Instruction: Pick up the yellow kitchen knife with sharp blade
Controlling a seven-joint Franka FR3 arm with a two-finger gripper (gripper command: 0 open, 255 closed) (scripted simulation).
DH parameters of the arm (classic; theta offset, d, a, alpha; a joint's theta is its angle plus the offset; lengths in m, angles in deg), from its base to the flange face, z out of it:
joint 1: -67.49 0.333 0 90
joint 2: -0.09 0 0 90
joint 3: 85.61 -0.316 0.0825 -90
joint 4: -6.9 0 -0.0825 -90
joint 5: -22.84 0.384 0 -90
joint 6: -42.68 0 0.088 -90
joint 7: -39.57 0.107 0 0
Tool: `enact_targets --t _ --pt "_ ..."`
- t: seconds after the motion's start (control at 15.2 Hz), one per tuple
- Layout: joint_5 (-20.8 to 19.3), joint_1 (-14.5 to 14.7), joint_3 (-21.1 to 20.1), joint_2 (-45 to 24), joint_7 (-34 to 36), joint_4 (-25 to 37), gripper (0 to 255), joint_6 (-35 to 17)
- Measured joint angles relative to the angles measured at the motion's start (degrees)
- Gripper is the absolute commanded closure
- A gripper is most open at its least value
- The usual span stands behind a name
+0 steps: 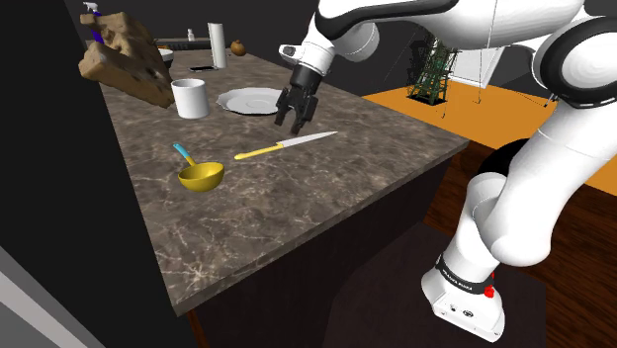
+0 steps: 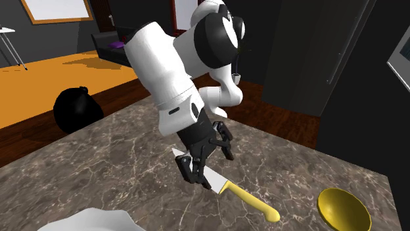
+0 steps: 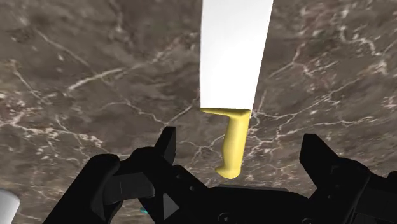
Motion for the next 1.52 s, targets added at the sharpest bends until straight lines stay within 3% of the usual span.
enact_targets --t 0.46,0.53,1.12,1.52 --pt "1.6 0.3 0.0 -1.3 -3.4 -3.5 0 -4.1" --pt "1.7 0.3 0.0 -1.4 -3.5 -3.6 255 -4.3" --pt "1.6 0.3 0.0 -0.5 -3.6 -4.3 255 -4.8" --pt "1.1 0.3 0.0 -0.9 -2.2 -1.5 255 -2.1"
